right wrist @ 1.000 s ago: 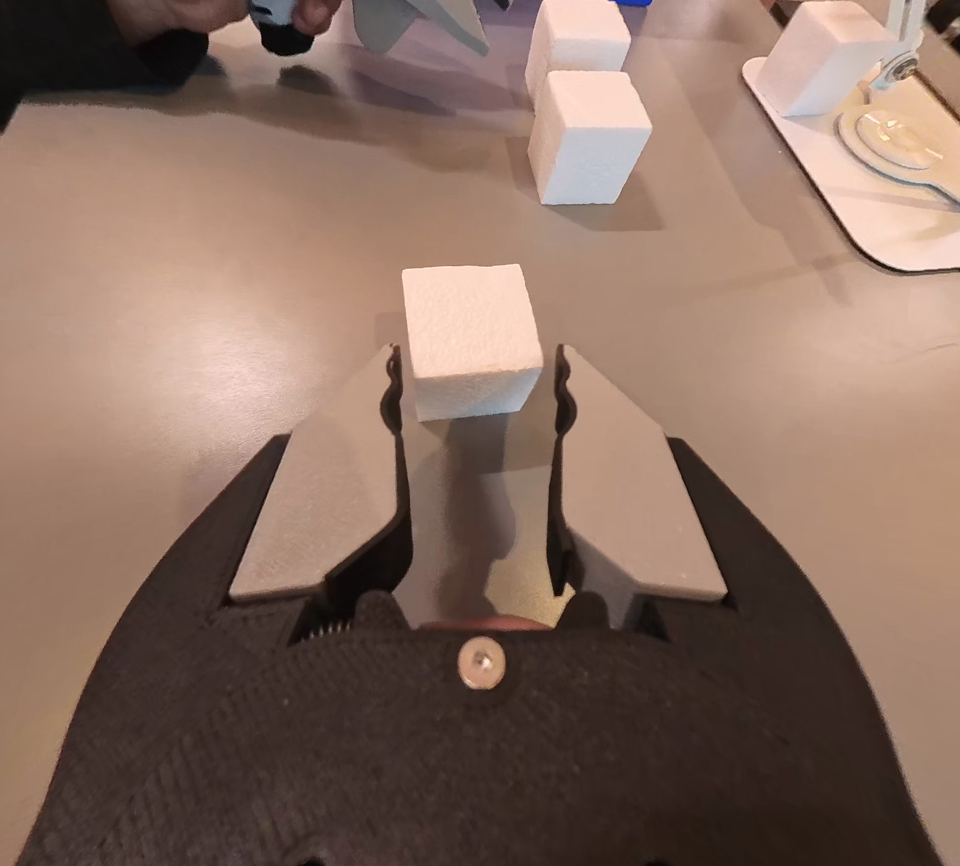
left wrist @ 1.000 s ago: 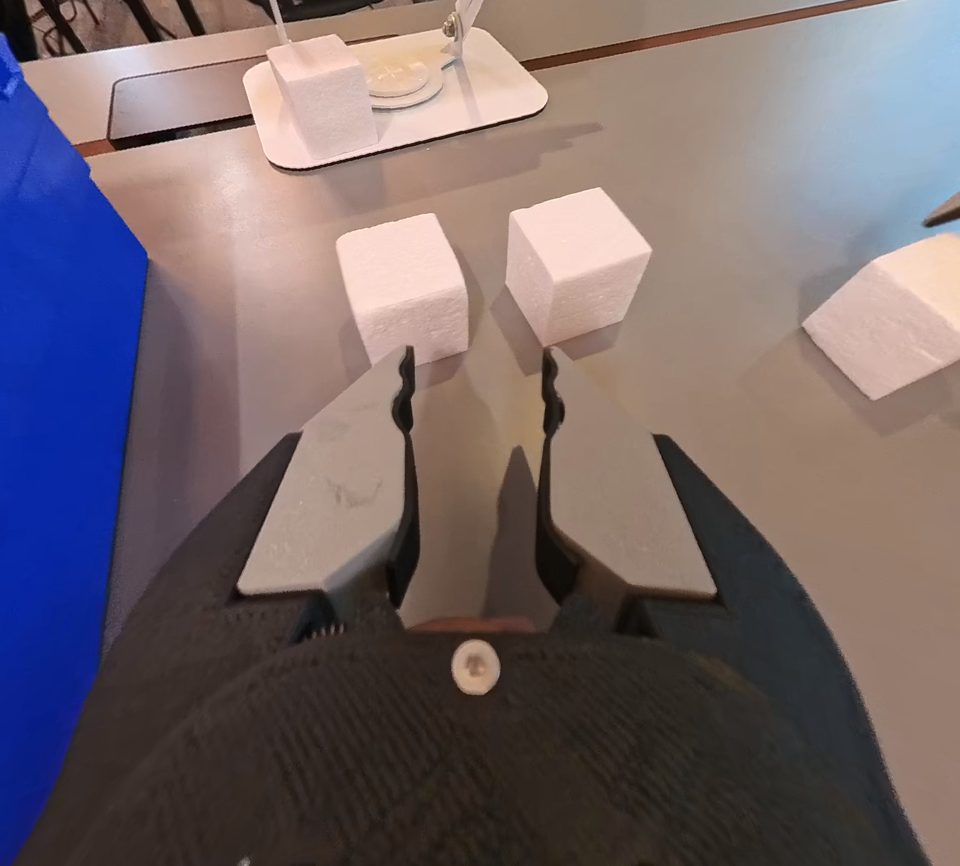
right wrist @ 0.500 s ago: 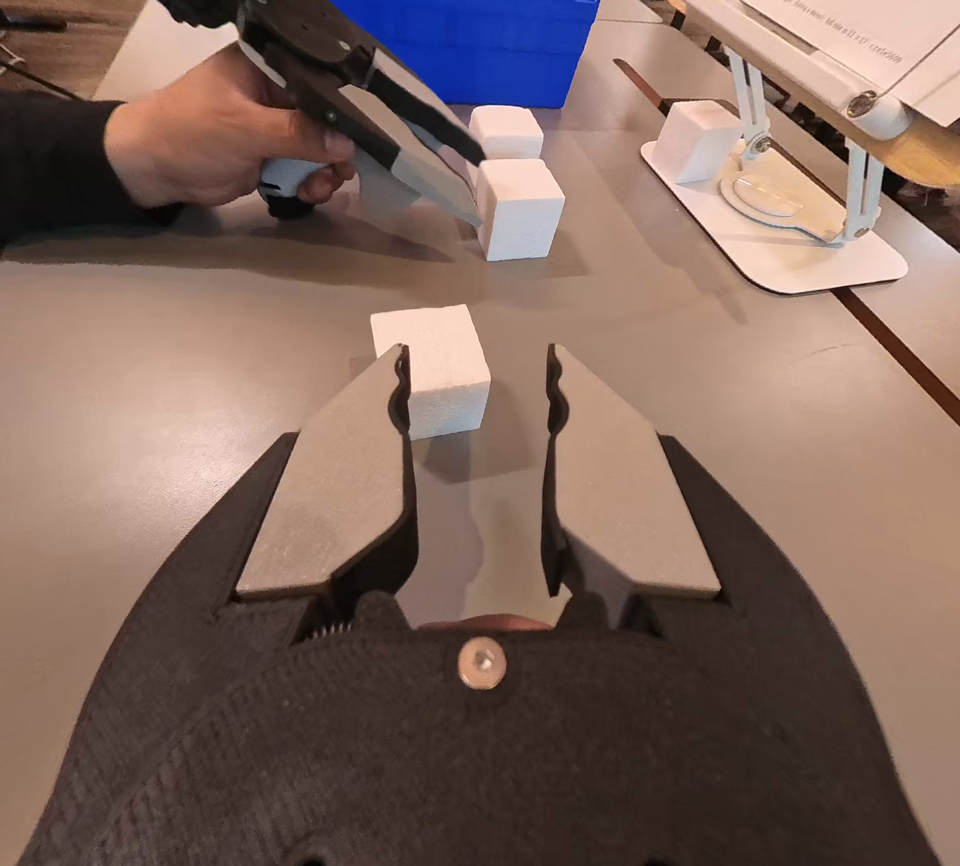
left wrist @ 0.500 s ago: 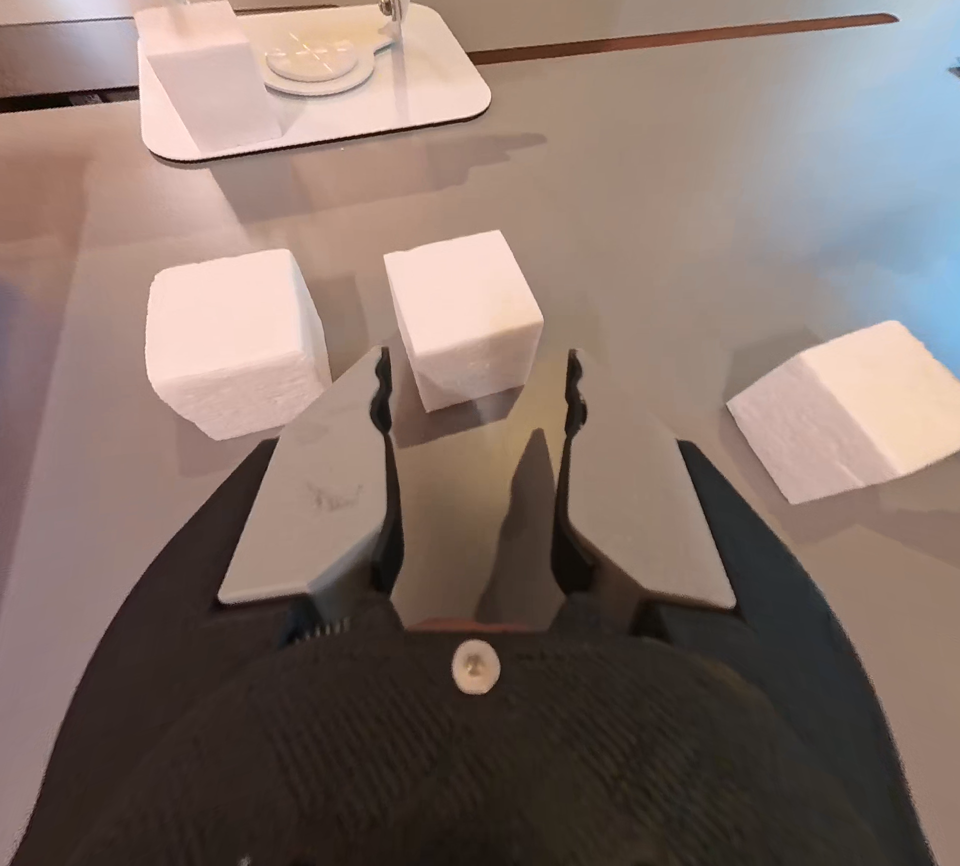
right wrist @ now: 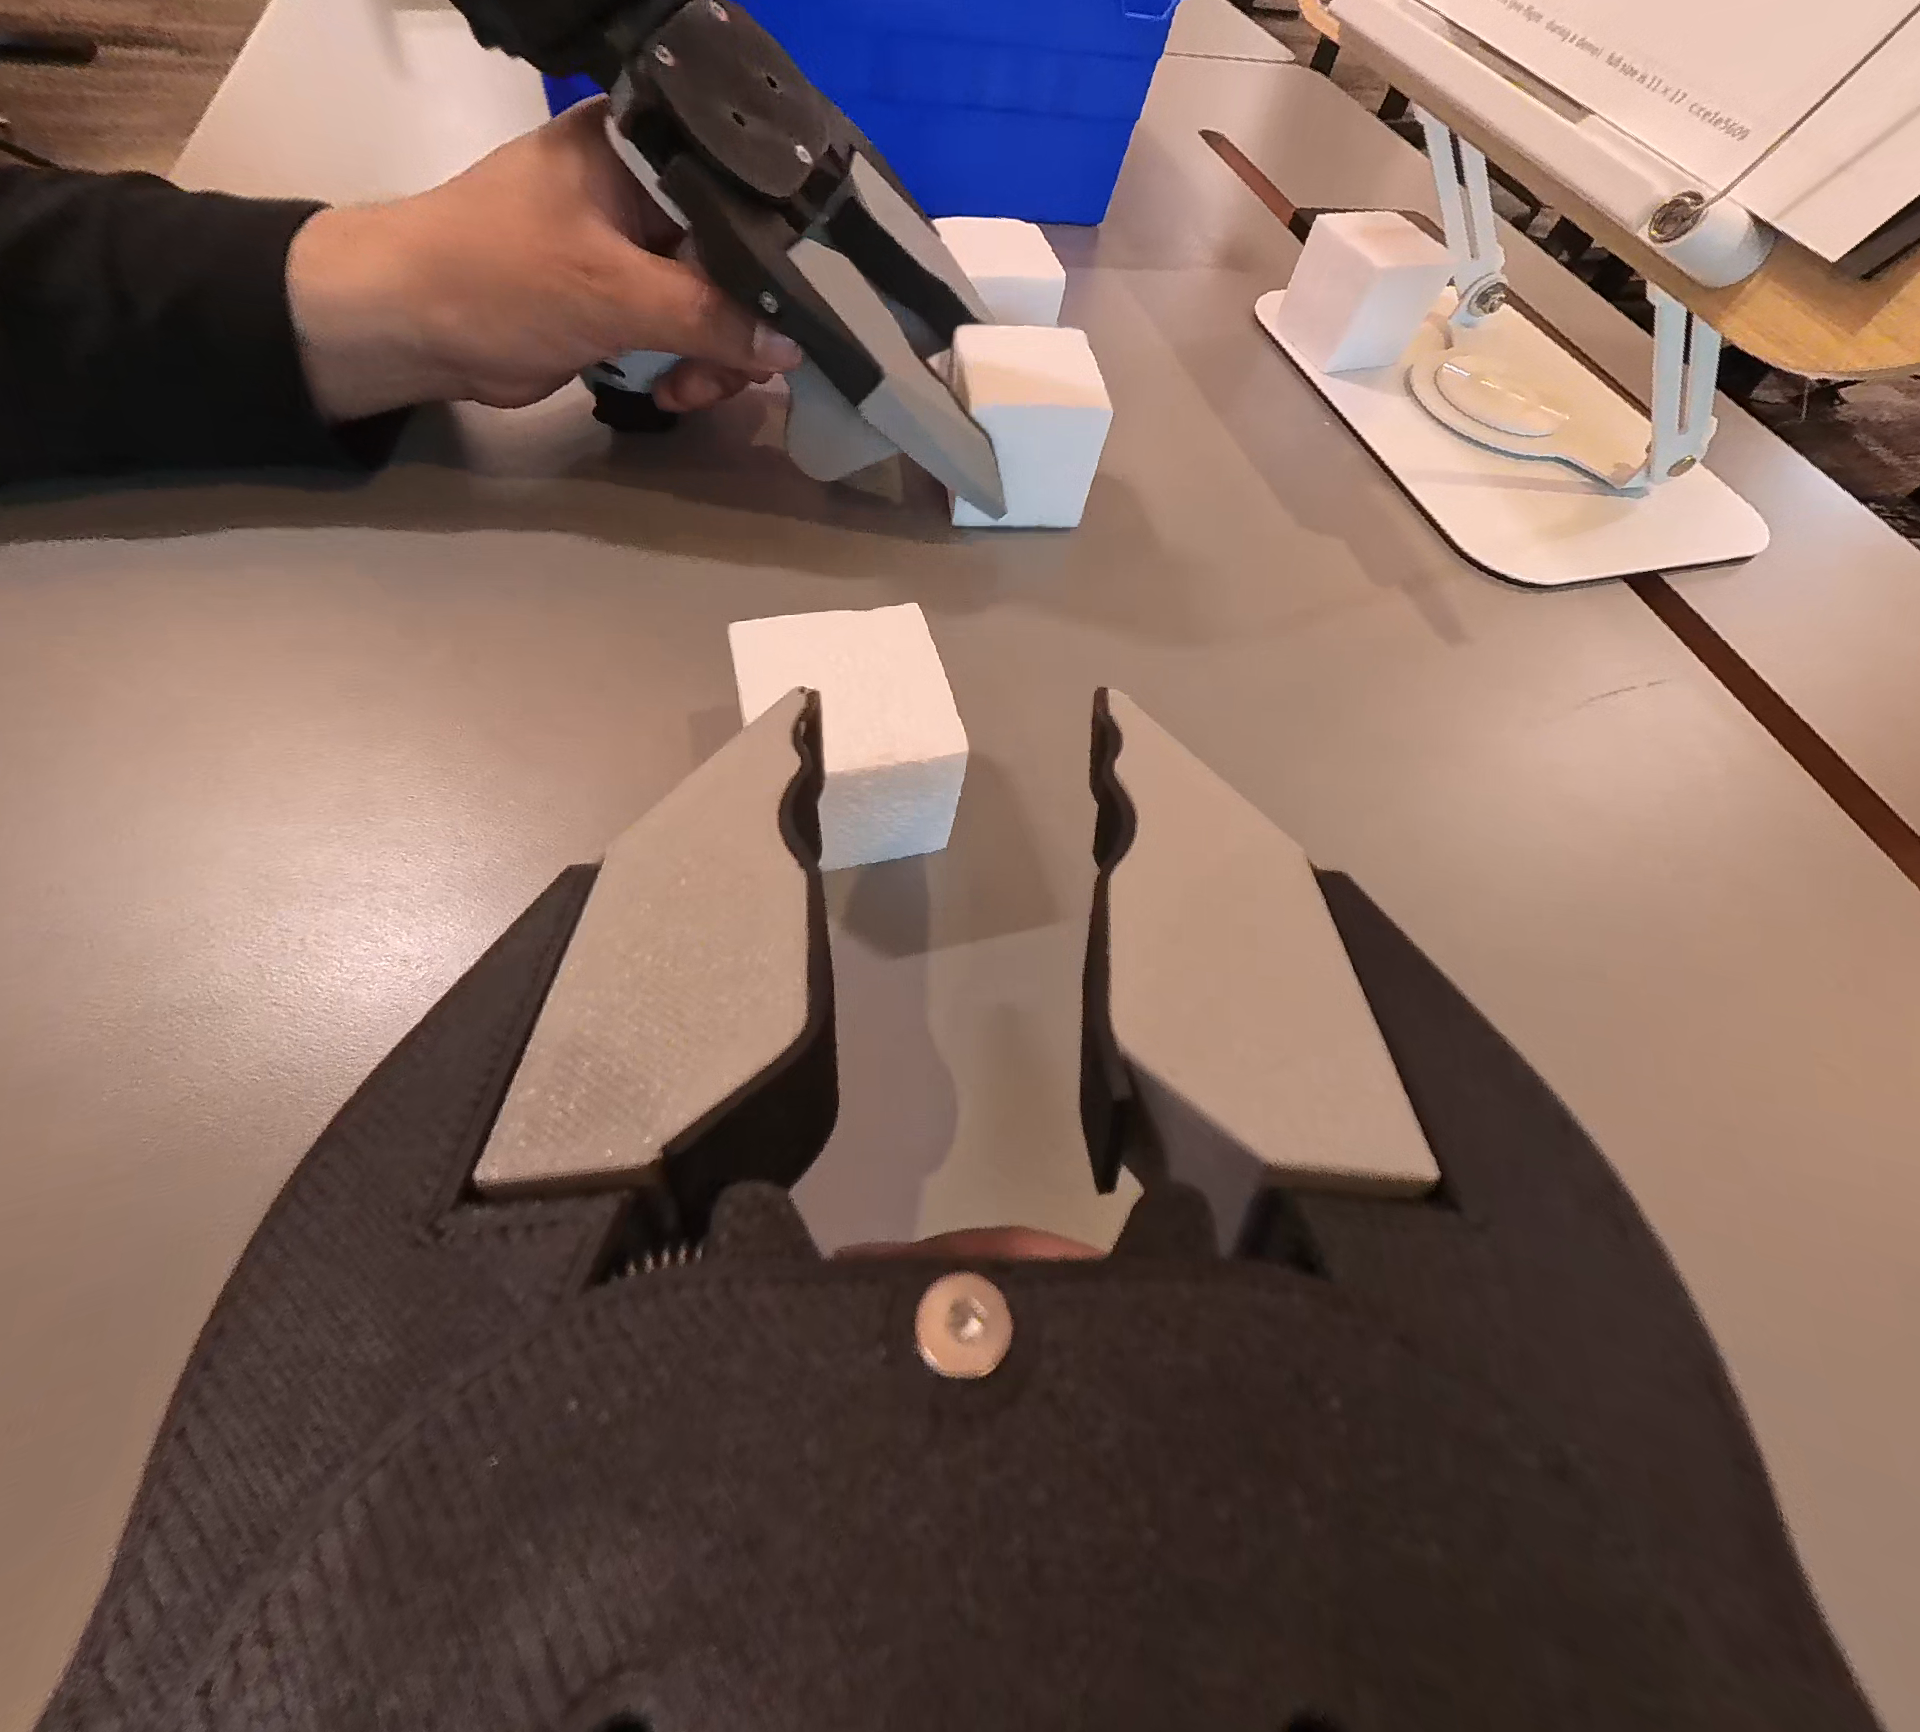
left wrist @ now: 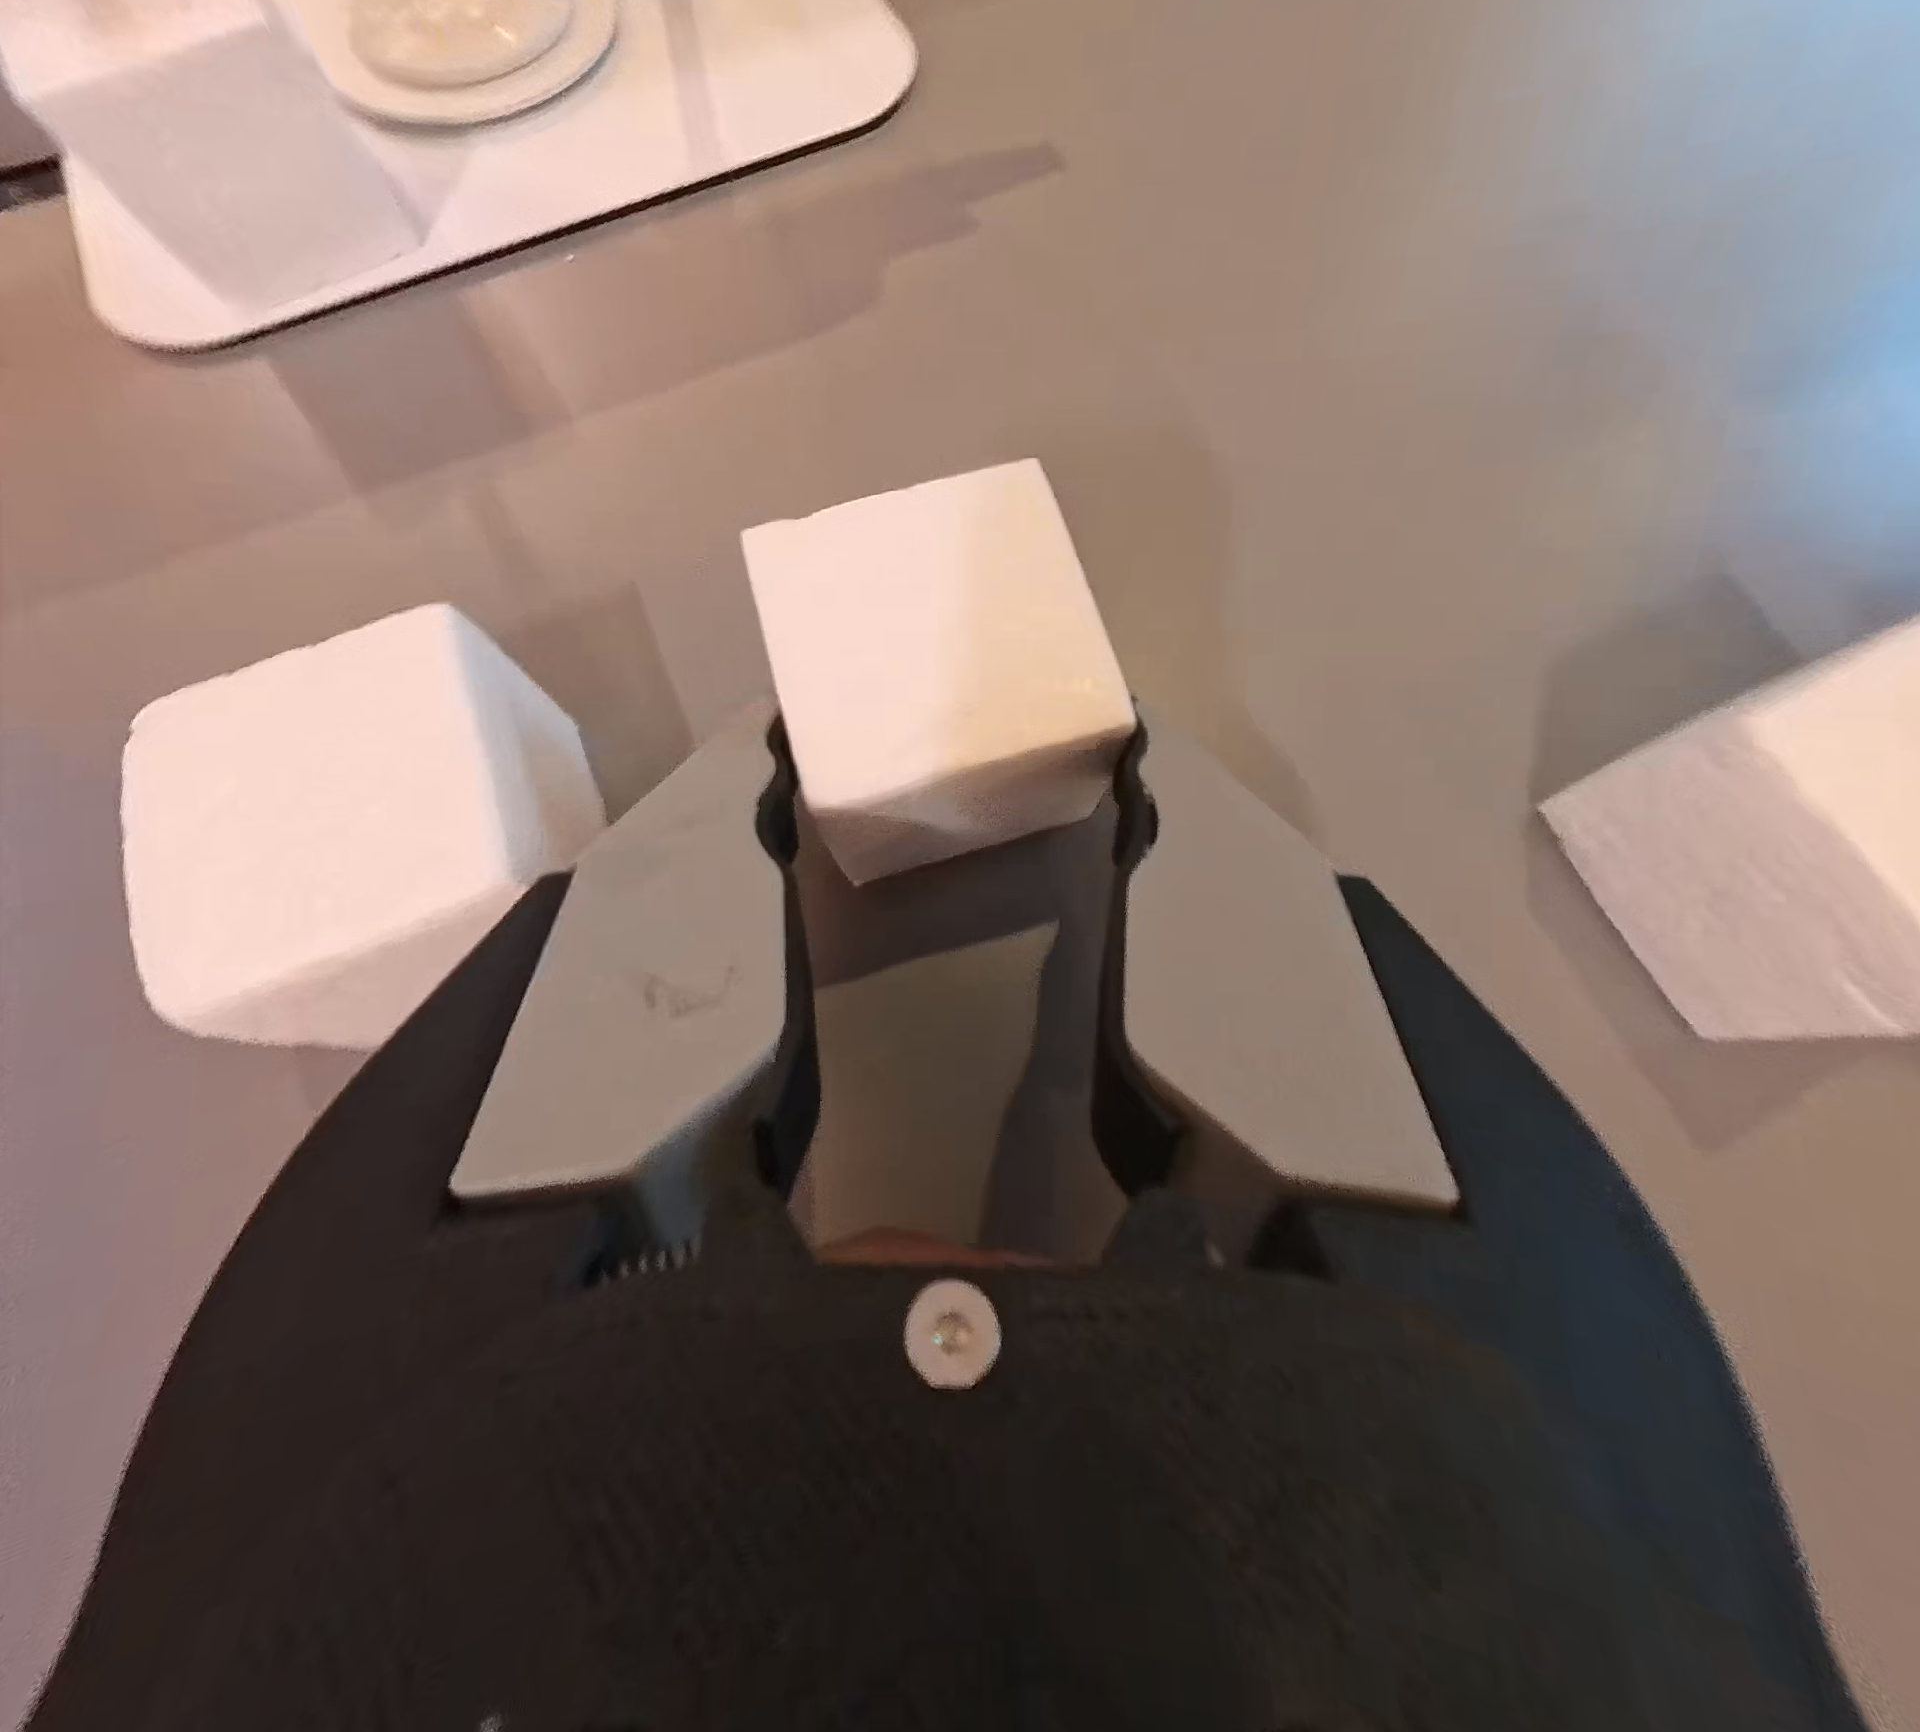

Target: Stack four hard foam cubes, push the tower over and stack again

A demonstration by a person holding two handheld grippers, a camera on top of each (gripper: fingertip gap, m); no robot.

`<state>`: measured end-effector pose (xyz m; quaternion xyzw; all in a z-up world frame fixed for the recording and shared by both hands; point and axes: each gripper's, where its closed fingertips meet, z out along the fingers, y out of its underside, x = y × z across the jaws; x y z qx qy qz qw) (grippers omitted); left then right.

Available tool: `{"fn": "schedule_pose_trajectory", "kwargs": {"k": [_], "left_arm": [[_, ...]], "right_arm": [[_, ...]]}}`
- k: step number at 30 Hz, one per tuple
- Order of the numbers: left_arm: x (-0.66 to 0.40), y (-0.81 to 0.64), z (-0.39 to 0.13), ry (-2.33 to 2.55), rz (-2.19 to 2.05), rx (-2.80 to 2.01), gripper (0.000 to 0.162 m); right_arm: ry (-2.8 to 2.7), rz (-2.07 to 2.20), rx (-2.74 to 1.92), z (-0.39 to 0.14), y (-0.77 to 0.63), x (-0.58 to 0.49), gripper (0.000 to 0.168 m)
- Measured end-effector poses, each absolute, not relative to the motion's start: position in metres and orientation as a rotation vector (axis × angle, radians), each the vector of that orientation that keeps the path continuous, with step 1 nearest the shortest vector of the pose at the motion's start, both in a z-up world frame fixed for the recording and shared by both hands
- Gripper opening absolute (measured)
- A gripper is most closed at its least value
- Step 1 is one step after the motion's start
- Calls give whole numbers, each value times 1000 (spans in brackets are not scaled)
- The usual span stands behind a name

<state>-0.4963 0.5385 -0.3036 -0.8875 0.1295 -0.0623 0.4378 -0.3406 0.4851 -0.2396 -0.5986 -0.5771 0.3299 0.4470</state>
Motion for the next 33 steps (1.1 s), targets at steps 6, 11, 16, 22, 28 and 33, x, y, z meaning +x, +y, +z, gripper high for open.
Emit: {"fn": "schedule_pose_trajectory", "kwargs": {"k": [6,11,16,22,28,33], "left_arm": [[-435,505,-248,720,-456,-1872,60],[-381,437,-225,1101,-685,-1663,60],[-356,403,-230,1284,-761,-1605,60],[-348,384,-232,1360,-837,-1573,60],[-343,380,-233,1376,-846,-1567,60],[-343,383,-232,1353,-853,-1572,60]], "right_arm": [[-1396,910,-1468,-229,482,-339,50],[-1389,1125,-1358,-203,456,-341,57],[-1489,1183,-1247,-194,423,-350,64],[-1584,1221,-1214,-201,399,-359,69],[-1647,1319,-1178,-205,380,-362,59],[-1610,1297,-1196,-204,385,-365,53]]}}
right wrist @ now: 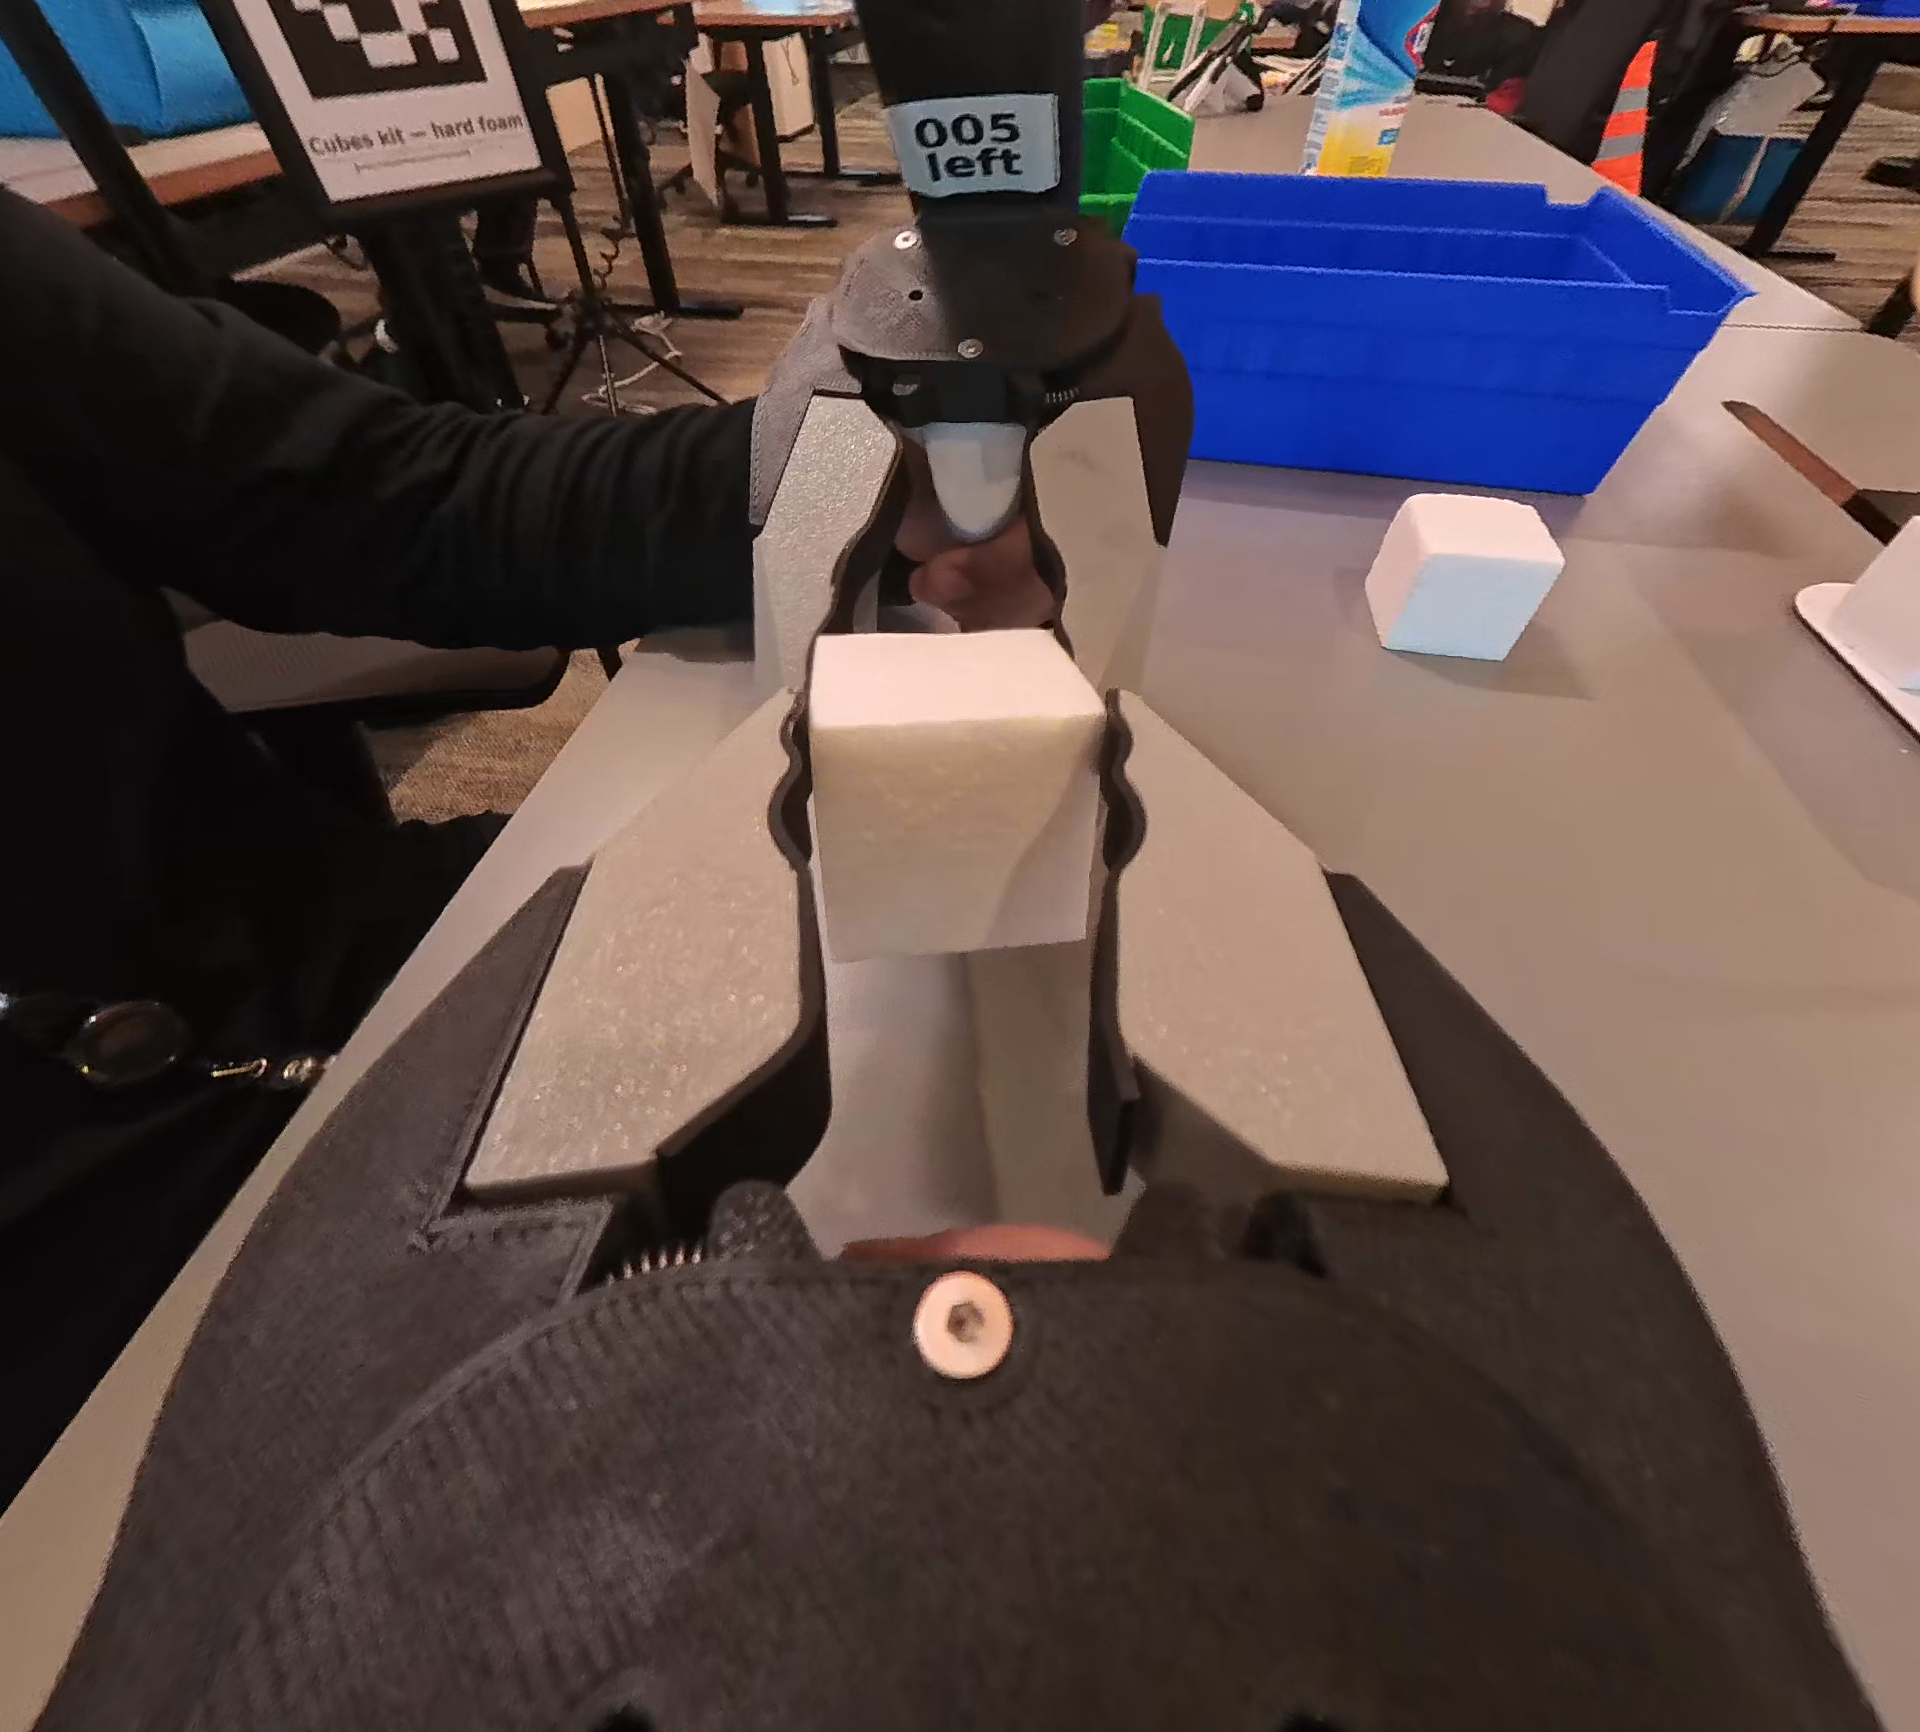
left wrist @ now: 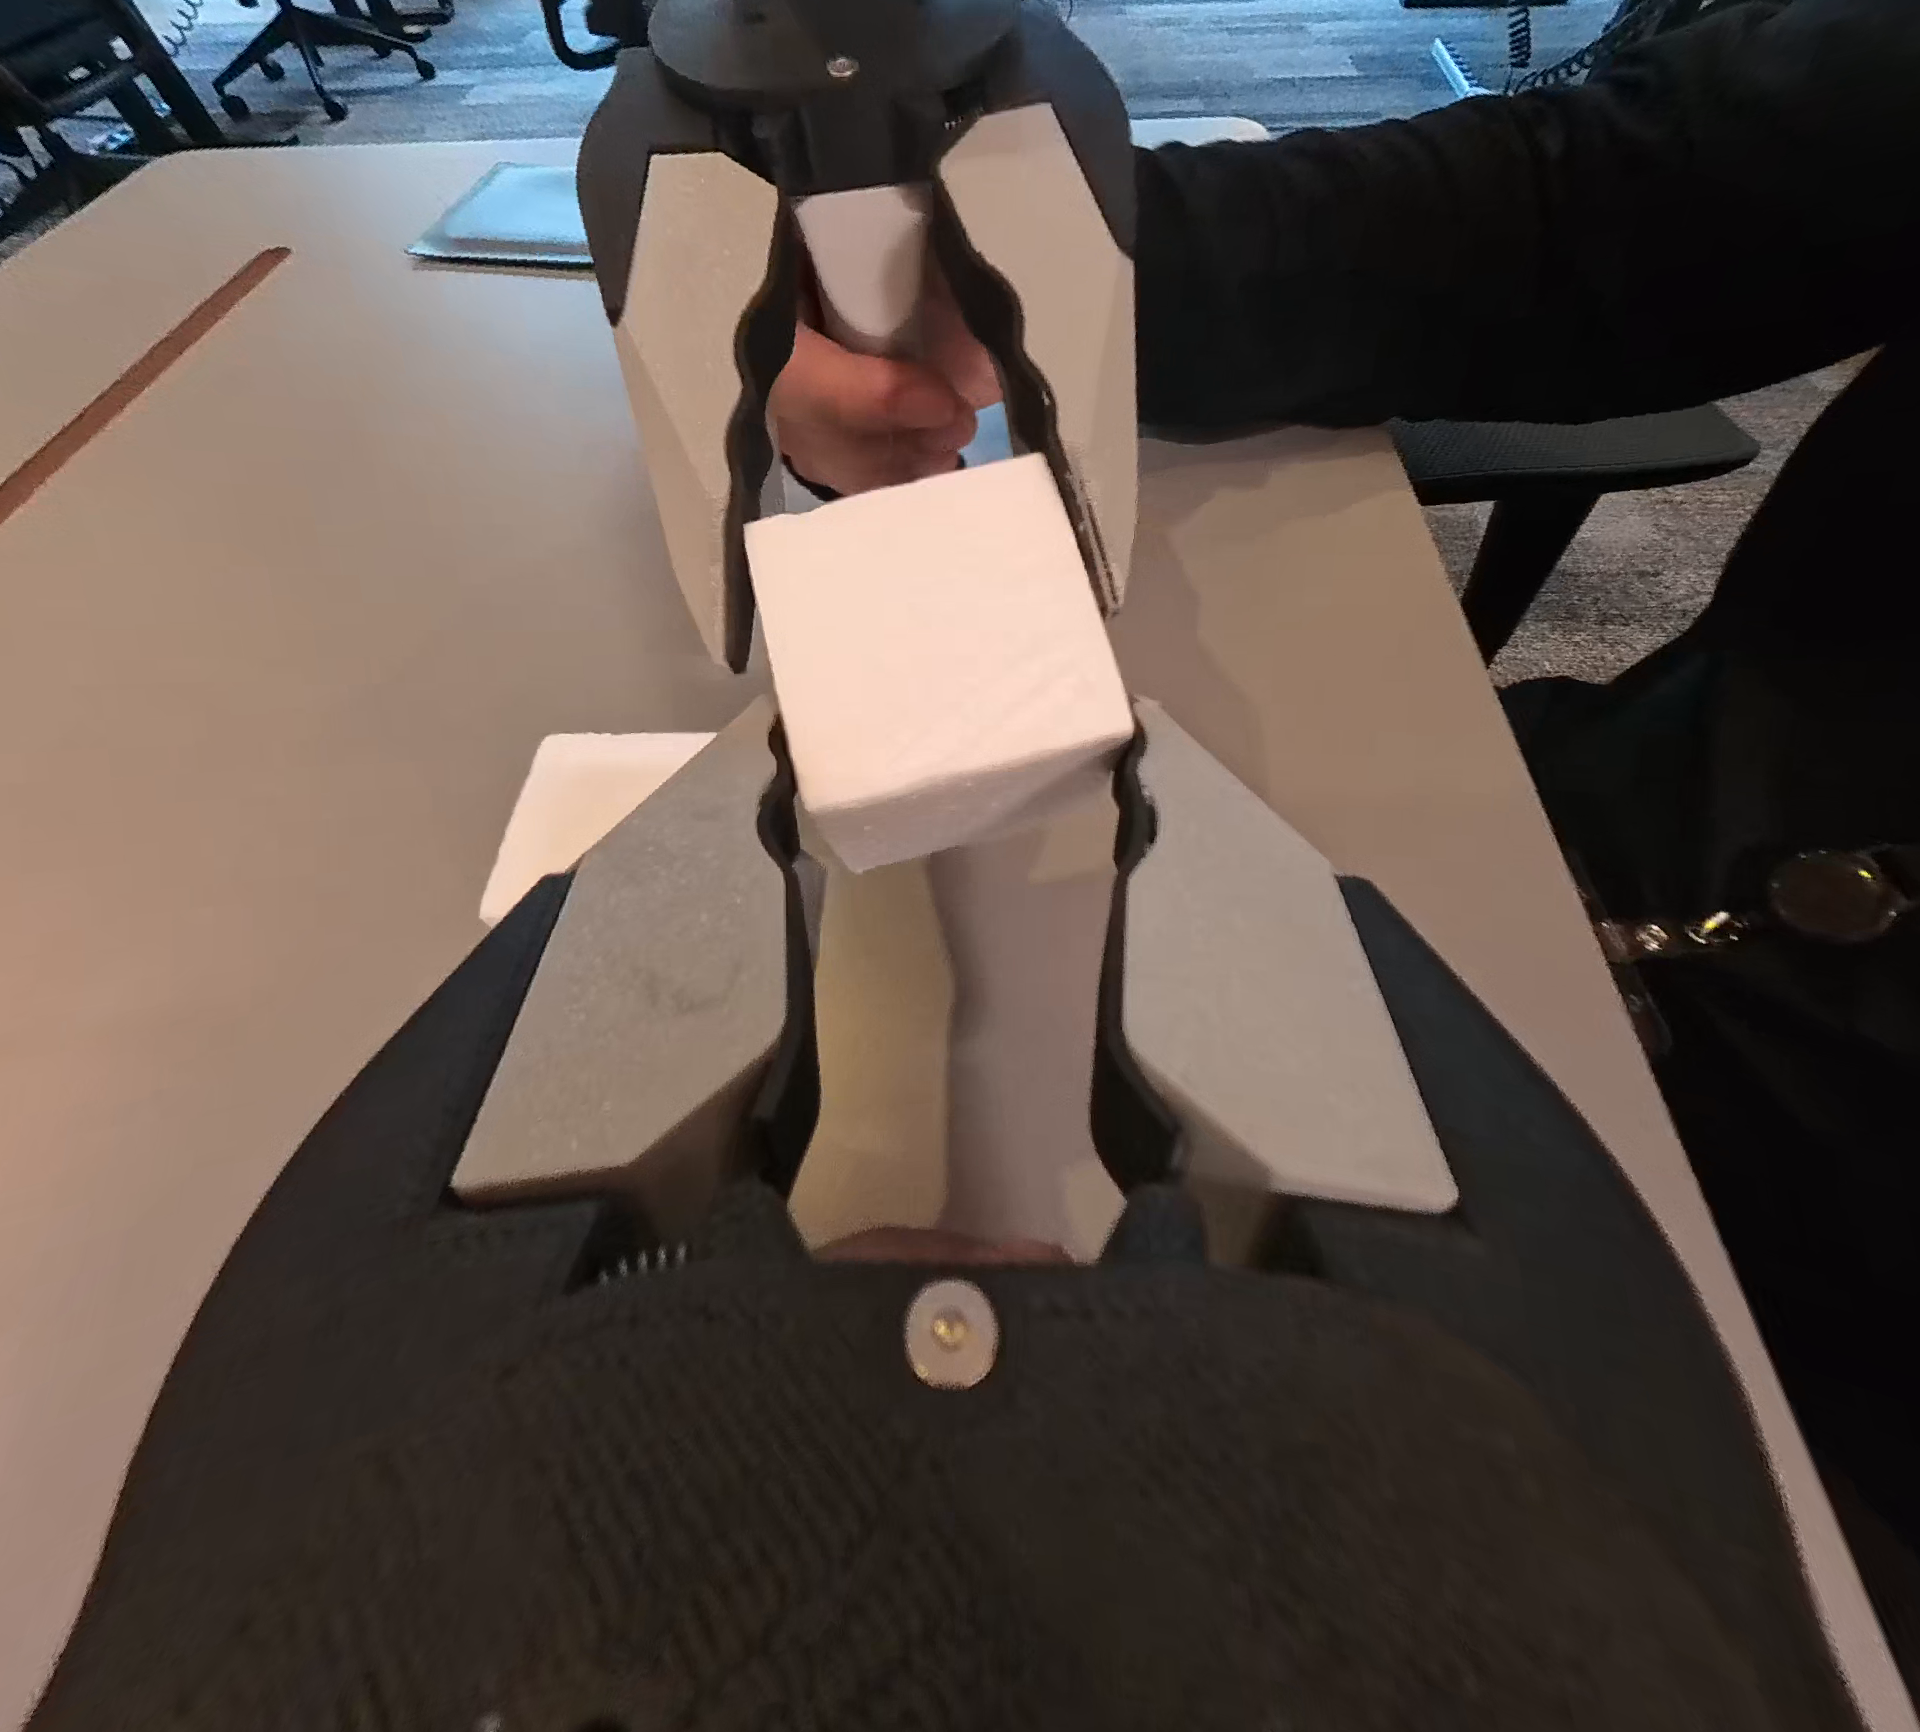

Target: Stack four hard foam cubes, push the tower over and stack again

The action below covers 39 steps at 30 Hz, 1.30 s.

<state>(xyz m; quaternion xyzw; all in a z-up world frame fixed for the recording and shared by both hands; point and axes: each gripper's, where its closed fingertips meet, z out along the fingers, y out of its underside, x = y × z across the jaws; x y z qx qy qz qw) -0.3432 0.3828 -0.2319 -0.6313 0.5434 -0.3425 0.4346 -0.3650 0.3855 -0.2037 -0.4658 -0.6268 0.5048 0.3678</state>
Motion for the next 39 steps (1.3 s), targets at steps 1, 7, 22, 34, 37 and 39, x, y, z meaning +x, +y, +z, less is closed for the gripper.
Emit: {"fn": "schedule_pose_trajectory", "kwargs": {"k": [1,7,22,34,37,39], "left_arm": [[-344,385,-231,1338,-847,-1573,59],[-356,406,-222,1205,-808,-1600,72],[-433,480,-205,611,-725,-1757,64],[-431,480,-208,623,-702,-1770,61],[-431,480,-209,625,-699,-1770,60],[-431,480,-208,622,-702,-1768,60]], "right_arm": [[-1594,1300,-1201,-202,388,-365,53],[-1494,1316,-1196,-193,403,-362,53],[-1242,1164,-1243,-200,459,-371,53],[-1279,1133,-1298,-219,468,-376,53],[-1287,1133,-1294,-220,467,-377,53],[-1296,1135,-1291,-221,466,-378,53]]}}
